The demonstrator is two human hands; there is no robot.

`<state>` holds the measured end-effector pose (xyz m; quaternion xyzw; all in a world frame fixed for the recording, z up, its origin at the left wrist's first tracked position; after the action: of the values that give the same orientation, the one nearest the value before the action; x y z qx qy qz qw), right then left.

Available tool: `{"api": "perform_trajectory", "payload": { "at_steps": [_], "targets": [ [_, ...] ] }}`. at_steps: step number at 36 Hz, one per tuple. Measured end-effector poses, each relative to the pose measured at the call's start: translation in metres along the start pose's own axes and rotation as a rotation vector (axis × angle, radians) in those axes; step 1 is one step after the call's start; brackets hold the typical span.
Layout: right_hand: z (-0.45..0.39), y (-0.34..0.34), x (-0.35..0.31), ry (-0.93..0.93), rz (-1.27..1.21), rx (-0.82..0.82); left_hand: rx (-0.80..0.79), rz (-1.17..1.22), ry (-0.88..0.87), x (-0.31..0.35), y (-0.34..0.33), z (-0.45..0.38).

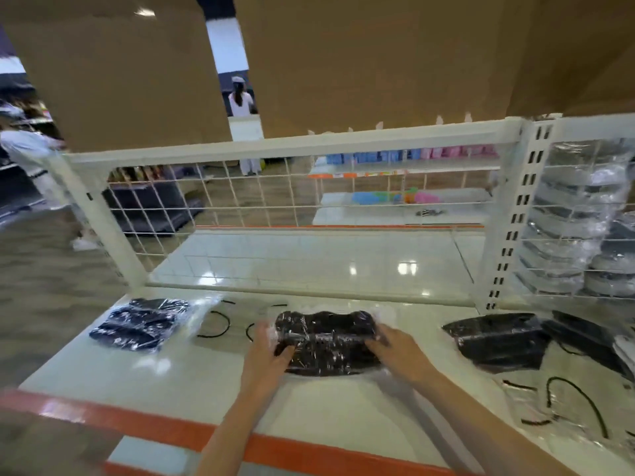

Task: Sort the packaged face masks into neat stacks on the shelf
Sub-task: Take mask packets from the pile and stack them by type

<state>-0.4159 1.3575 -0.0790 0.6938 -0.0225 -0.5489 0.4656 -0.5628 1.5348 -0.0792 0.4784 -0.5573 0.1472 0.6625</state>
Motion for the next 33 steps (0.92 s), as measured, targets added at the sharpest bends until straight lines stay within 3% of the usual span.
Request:
{"api": "perform_trajectory", "payload": {
  "at_steps": [13,15,22,27,33],
  "targets": [
    [-0.034,-0.161,-0.15,0.025,-0.269,-0.239,0.46,-0.5,-0.061,-0.08,0.174,-0.057],
    [-0.036,-0.184,-0.17,0.02,-0.266,-0.25,0.42,-0.505,-0.103,-0.092,0.191,-0.06],
    [-0.05,-0.249,-0.233,-0.052,-0.338,-0.27,-0.016,-0.518,-0.19,-0.126,0.231,-0.063],
    [-0.073,-0.275,-0.274,-0.115,-0.461,-0.302,-0.037,-0.512,-0.182,-0.135,0.244,-0.065],
    [-0.087,-0.287,-0.278,-0.2,-0.406,-0.416,-0.109,-0.533,-0.197,-0.138,0.242,-0.066]
  ]
}}
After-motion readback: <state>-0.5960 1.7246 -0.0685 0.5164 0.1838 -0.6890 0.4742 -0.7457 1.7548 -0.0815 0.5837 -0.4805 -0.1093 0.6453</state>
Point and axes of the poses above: each hand's wrist, its own z-axis away from the middle knuckle, its own y-axis out of the back of the hand, x = y × z, the point moved 1 cm from there along -z, towards the middle knuckle, and after that the axes turned 7 degrees about x, right-handed, at the moved point
